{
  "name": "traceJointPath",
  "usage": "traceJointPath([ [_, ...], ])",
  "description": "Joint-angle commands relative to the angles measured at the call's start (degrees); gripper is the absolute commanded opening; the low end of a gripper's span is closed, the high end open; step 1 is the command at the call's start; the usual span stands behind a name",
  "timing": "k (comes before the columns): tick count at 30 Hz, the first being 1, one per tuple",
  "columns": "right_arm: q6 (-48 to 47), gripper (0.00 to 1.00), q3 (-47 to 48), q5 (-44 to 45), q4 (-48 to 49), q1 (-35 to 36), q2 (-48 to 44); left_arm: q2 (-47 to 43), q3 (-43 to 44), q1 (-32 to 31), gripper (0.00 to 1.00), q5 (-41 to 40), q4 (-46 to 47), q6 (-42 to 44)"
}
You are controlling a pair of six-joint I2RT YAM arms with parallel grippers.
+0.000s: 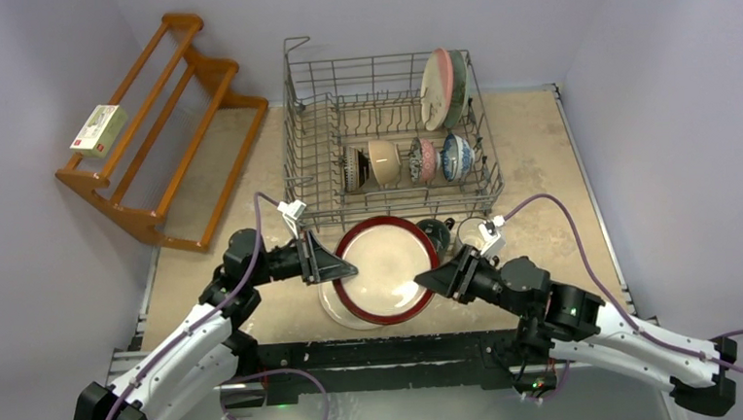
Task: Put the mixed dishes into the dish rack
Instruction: Pick up the plate at the center of the board.
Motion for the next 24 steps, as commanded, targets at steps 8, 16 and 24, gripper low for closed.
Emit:
traceJointPath([
  [8, 4.4, 0.6, -3.5, 1.5, 9.1, 0.3, -0.3, -1.3, 2.6, 0.4, 0.0, 3.6, 14.0, -6.7],
  [16, 5.1, 0.54, -6.4, -0.2, 20.7, 0.3, -0.2, -1.3, 2.3, 0.4, 0.0, 3.8, 14.8, -7.4],
  [24, 4.7, 0.12, -6.3, -0.2, 23.3, 0.3, 0.3, -0.6, 2.0, 0.5, 0.0, 3.8, 15.5, -7.6],
])
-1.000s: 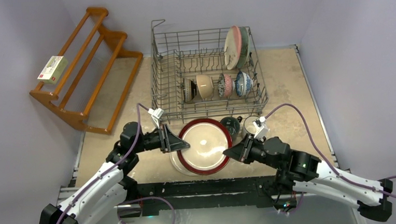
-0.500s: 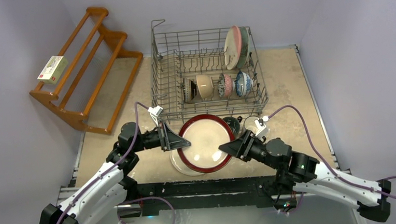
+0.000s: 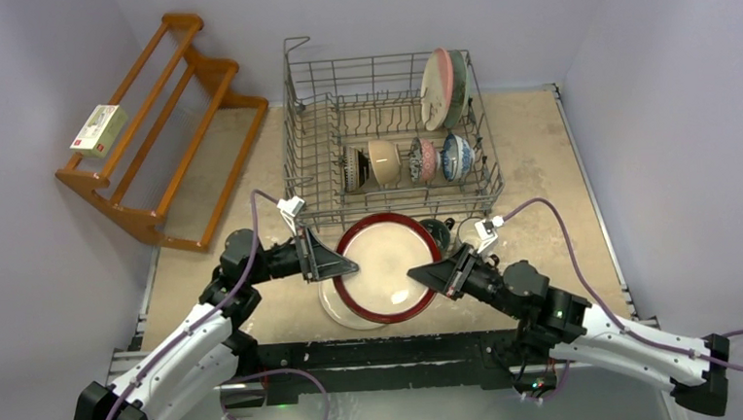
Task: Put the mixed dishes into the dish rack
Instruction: Pick up the plate at the center of the board.
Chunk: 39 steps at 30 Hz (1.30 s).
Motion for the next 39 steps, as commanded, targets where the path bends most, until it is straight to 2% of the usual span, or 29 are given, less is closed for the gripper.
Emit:
traceJointPath([
  [1, 1.0, 0.0, 0.4, 0.3, 4.1, 0.3, 0.3, -0.6, 1.8, 0.5, 0.0, 2.0, 10.3, -2.0],
  [7, -0.8, 0.0, 1.7, 2.5, 4.3, 0.3, 0.5, 0.2, 1.9, 0.5, 0.0, 2.1, 9.7, -1.5],
  [11, -2.9, 0.0, 3.6, 2.9, 3.9, 0.3, 1.2, 0.8, 3.5, 0.5, 0.01, 1.8, 5.3, 1.7],
  [17, -6.2, 0.0, 7.3, 4.6, 3.4, 0.3, 3.3, -0.2, 10.4, 0.5, 0.27, -3.0, -13.7, 14.4],
  [21, -7.9, 0.0, 9.2, 5.3, 4.7, 0.3, 5.3, -0.6, 14.5, 0.5, 0.42, -6.6, -23.1, 20.3],
  [30, -13.1, 0.0, 17.5, 8.1, 5.9, 0.3, 12.6, 1.6, 26.1, 0.5, 0.57, -21.6, -42.7, 30.9],
  [36, -16.4, 0.0, 24.4, 12.7, 5.0, 0.3, 18.3, 1.9, 33.7, 0.5, 0.64, -31.0, -48.7, 35.0],
  [39, -19.0, 0.0, 28.0, 14.6, 5.5, 0.2, 21.3, 1.9, 36.4, 0.5, 0.71, -36.3, -51.1, 37.1],
])
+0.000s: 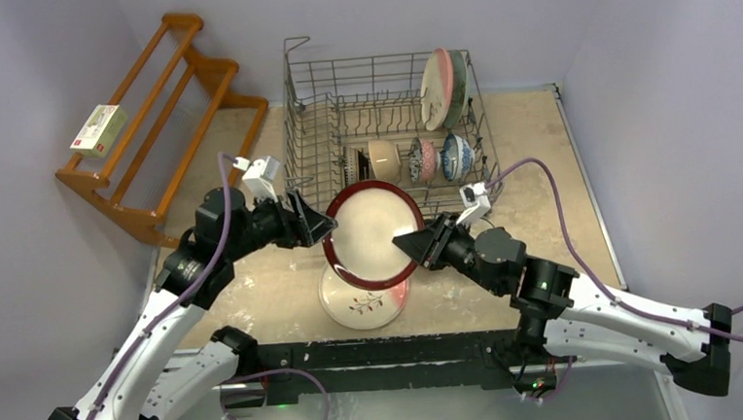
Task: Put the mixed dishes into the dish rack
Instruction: Pick up the plate at the center of the board.
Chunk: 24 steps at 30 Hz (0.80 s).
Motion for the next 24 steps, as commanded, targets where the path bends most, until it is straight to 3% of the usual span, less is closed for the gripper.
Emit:
traceJointPath([
  [1, -3.7, 0.0, 10.2, 6.4, 11.2, 0.1, 2.6, -0.3, 5.3, 0.1, 0.76, -11.0, -5.4, 5.8],
  [2, -4.7, 0.0, 11.6, 7.4, 11.1, 0.1, 3.8, -0.4, 5.6, 0.1, 0.83, -12.3, -5.7, 6.3],
  [5, -8.5, 0.0, 16.5, 10.0, 11.7, 0.0, 7.8, -0.9, 5.6, 0.1, 0.88, -16.0, -6.6, 7.9],
  [8, -12.3, 0.0, 21.3, 11.4, 12.3, -1.2, 12.4, -1.1, 4.7, 0.1, 0.88, -17.3, -6.5, 8.5],
  [17, -19.3, 0.0, 30.2, 4.8, 18.0, -12.2, 20.8, -4.2, 2.9, 0.1, 0.88, -19.6, -5.1, 10.5],
  [24, -26.4, 0.0, 36.3, 10.3, 20.8, -16.0, 27.7, -4.5, 0.0, 0.1, 0.88, -19.6, -4.4, 11.6],
])
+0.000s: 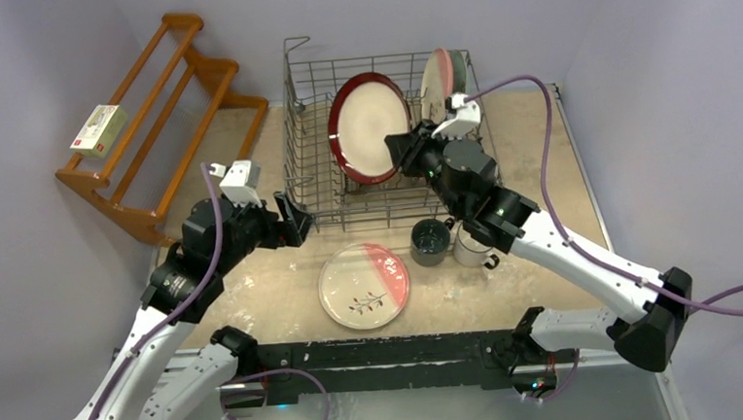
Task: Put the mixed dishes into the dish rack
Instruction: Pick up the plate at the center of the board.
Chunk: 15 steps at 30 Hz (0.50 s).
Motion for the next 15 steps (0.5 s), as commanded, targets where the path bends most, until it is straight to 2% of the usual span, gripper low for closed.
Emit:
traceJointPath([
  [1, -6.0, 0.0, 8.0, 4.8, 15.3, -1.4, 1.5, -0.2, -3.1, 0.1, 0.88, -0.9, 1.8, 1.8],
  [15, -14.6, 0.0, 16.3, 6.2, 18.7, -10.9, 11.7, 1.4, -7.5, 0.1, 0.87, -1.0, 4.0, 2.0],
])
